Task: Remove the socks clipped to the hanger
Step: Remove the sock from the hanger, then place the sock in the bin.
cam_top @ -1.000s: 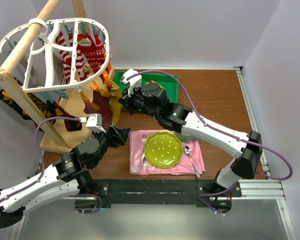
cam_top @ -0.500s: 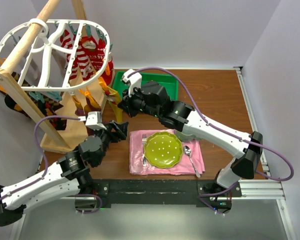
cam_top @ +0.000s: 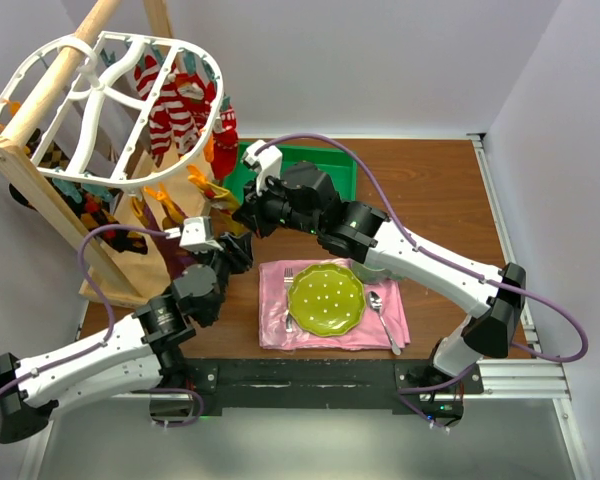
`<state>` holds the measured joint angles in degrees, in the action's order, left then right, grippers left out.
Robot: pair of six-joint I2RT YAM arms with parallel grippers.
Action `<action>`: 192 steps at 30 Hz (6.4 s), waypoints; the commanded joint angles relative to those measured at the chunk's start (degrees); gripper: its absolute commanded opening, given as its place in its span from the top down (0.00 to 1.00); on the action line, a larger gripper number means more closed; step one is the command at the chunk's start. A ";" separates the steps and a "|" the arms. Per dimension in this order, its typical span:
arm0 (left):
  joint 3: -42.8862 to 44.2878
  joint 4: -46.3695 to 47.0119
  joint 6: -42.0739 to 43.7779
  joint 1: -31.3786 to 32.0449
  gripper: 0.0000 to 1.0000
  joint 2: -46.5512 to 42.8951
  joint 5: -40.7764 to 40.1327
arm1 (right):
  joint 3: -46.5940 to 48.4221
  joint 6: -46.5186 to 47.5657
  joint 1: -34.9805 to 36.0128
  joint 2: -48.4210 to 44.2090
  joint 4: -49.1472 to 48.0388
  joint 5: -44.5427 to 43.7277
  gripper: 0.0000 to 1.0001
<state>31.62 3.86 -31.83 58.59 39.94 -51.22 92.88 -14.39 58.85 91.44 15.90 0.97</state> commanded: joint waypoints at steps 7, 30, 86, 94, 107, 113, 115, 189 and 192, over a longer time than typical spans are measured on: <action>-1.82 8.18 3.01 0.21 1.00 3.47 -3.10 | 2.57 -1.08 0.12 -0.21 0.54 1.75 1.00; -4.19 9.68 1.34 0.21 1.00 4.97 1.65 | 0.89 12.54 0.13 -4.26 -15.55 -0.63 0.40; -2.44 5.63 1.16 0.21 1.00 4.27 3.85 | 22.17 2.62 -7.43 17.19 -20.03 25.83 0.51; -3.05 5.28 0.28 0.21 1.00 4.00 4.20 | 22.61 2.88 -7.43 17.28 -19.15 24.43 0.99; -3.40 5.63 0.54 0.21 1.00 4.26 6.83 | 19.36 4.20 -7.43 15.26 -18.10 20.39 0.36; -3.32 7.13 2.21 0.21 1.00 5.14 8.85 | 11.82 4.99 -7.43 10.01 -18.53 16.79 0.27; -2.97 8.44 3.53 0.21 1.00 6.10 10.34 | 8.82 5.43 -7.43 7.63 -18.98 14.06 0.25; 1.44 5.30 2.57 -2.34 0.06 22.48 20.56 | -26.44 5.69 -9.01 -30.01 -8.77 -13.57 0.08; 0.29 -2.87 1.43 -2.34 0.06 15.01 19.93 | -25.65 4.55 -10.60 -26.58 -13.85 -7.50 0.08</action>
<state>33.26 10.26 -26.00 56.01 63.00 -27.57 64.18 -10.41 49.78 61.84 10.90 -16.86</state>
